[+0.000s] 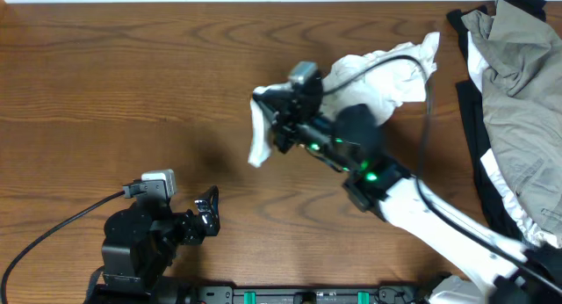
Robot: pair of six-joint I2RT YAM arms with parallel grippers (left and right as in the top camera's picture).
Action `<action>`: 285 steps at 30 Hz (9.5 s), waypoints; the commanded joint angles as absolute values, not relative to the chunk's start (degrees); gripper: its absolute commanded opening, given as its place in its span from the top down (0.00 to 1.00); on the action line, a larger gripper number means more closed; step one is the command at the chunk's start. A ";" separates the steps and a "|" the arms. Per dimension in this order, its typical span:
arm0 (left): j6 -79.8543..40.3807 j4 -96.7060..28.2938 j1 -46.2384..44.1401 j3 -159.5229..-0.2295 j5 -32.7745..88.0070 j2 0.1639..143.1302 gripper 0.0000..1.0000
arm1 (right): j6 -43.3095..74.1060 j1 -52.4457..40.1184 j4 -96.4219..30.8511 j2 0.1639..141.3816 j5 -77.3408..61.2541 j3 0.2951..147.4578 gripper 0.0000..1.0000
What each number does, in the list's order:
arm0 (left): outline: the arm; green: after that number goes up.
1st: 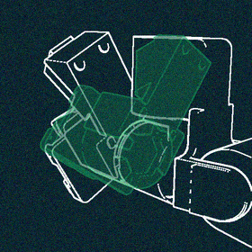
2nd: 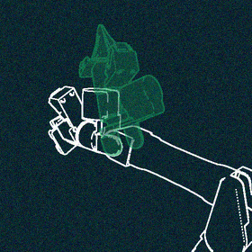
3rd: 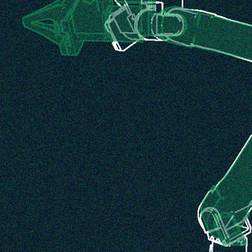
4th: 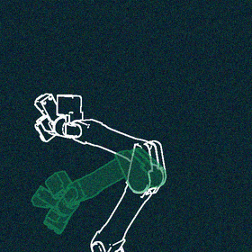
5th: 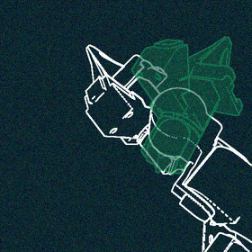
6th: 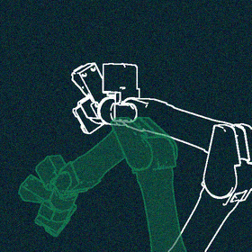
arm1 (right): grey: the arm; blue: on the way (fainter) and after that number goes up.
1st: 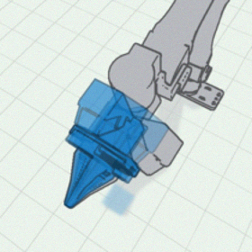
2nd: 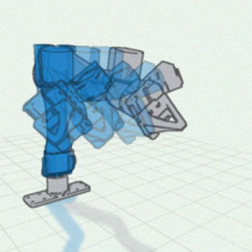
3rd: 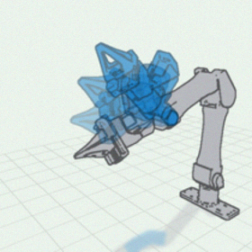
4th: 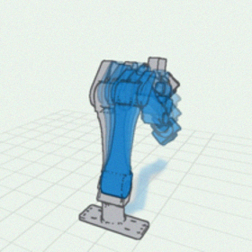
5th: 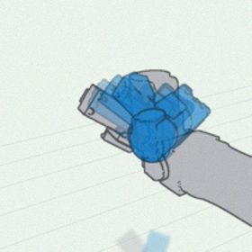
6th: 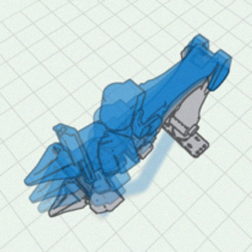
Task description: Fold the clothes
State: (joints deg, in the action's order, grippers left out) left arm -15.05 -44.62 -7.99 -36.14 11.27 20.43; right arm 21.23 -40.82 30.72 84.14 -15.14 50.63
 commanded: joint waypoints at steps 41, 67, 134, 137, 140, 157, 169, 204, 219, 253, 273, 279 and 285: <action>-15.35 -44.53 -8.12 -36.86 11.57 20.49 0.02 | -6.35 -20.67 -18.04 100.20 -16.16 51.81 0.72; -15.35 -44.53 -8.12 -36.71 11.57 20.49 0.02 | 5.98 -45.01 -30.68 76.66 9.28 58.76 0.62; -61.84 -0.14 -47.55 -33.04 -1.48 85.10 0.44 | 10.70 -14.20 -47.68 76.66 11.33 58.76 0.50; -61.87 -0.10 -48.36 -33.04 -1.54 85.10 0.45 | 10.70 -14.20 -47.70 76.66 11.33 58.76 0.50; -61.93 -0.12 -48.36 -33.04 -2.26 85.10 0.47 | 10.70 -14.20 -47.75 76.66 11.33 58.76 0.50; -62.28 -0.82 -48.36 -33.04 -4.69 85.08 0.94 | 10.70 -14.20 -48.18 76.66 11.35 58.76 0.50; -53.93 -14.79 -46.81 -34.41 -7.62 63.00 0.94 | 13.15 -13.67 -47.97 76.66 12.23 58.76 0.53; -50.85 -50.33 -30.17 -34.63 -19.94 20.47 0.94 | 7.66 -12.38 -8.43 98.43 -13.74 58.76 0.47; -50.85 -50.33 -30.17 -34.63 -19.97 20.47 0.94 | 8.78 -12.01 -12.60 108.68 -12.14 58.78 0.99; -50.83 -50.09 -30.17 -34.63 -19.94 20.47 0.94 | 17.08 1.74 -39.16 89.49 -0.82 58.78 0.31; -50.83 -50.11 -30.17 -34.63 -19.97 20.47 0.94 | 13.72 3.73 -24.67 102.13 -8.64 58.76 0.30; -50.83 -50.11 -30.17 -34.63 -19.97 20.47 0.94 | 13.74 3.73 -18.61 107.42 -8.88 58.78 0.35; -50.83 -50.11 -30.17 -34.63 -19.97 20.47 0.94 | 14.50 3.73 -17.21 107.83 -10.61 58.94 0.99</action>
State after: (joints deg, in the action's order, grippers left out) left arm -52.01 -49.98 -30.46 -33.78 -19.62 20.56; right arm 14.39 3.57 -17.63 107.11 -8.64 58.76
